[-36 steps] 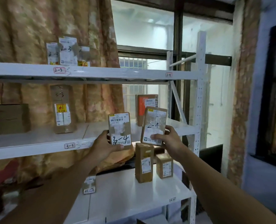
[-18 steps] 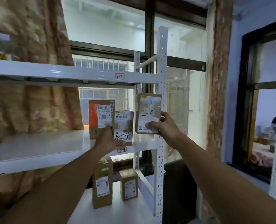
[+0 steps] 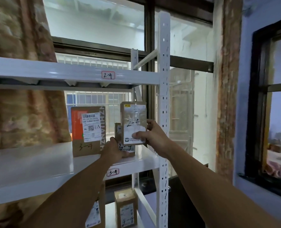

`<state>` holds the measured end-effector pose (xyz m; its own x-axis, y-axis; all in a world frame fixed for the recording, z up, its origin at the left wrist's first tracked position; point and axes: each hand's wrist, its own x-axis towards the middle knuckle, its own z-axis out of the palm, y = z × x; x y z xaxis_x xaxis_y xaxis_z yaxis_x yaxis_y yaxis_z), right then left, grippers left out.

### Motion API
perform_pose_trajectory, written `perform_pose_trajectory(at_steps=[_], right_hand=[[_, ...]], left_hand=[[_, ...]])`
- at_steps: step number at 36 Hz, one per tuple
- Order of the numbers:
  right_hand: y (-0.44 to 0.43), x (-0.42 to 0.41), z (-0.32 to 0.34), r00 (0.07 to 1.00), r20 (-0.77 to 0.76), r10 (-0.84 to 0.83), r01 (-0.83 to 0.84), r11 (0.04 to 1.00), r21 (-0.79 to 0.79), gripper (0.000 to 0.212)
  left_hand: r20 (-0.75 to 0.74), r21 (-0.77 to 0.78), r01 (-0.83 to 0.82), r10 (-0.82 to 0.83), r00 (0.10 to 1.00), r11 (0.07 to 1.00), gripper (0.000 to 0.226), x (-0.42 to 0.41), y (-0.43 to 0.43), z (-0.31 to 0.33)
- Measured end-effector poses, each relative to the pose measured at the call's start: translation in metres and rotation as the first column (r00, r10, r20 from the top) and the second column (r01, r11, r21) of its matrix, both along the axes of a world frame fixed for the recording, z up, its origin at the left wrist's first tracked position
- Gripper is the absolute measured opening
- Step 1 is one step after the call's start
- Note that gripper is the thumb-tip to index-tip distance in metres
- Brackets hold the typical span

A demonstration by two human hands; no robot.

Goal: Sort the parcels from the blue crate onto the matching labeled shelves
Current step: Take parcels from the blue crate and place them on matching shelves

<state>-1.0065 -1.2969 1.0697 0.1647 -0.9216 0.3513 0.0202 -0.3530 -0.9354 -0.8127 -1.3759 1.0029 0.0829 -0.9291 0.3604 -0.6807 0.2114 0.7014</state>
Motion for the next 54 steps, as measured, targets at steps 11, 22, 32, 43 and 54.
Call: perform_pose_trajectory(at_steps=[11,22,32,43,54], right_hand=[[-0.06,0.005,-0.003,0.999,0.051,-0.003,0.002,1.0,0.023,0.074],[-0.083,-0.001,-0.021,0.998,0.057,-0.028,0.024,0.997,0.067,0.091],[-0.064,-0.009,-0.028,0.997,0.047,-0.061,0.056,0.994,0.099,0.111],[-0.006,-0.018,-0.033,0.994,0.052,-0.095,0.091,0.993,0.076,0.093],[0.049,0.026,-0.029,0.989,0.145,-0.014,0.006,0.999,0.054,0.074]], left_hand=[[-0.05,0.039,-0.039,0.041,0.998,0.998,0.093,0.0,-0.06,-0.001],[0.029,0.059,-0.099,0.098,0.995,0.993,0.091,-0.008,-0.077,0.001],[0.143,0.172,-0.155,0.131,0.981,0.973,0.089,-0.014,-0.05,0.002],[0.074,0.025,0.045,-0.047,0.996,0.999,0.023,0.006,0.045,0.019],[-0.615,0.027,0.406,-0.305,0.727,0.913,0.053,0.049,0.147,0.067]])
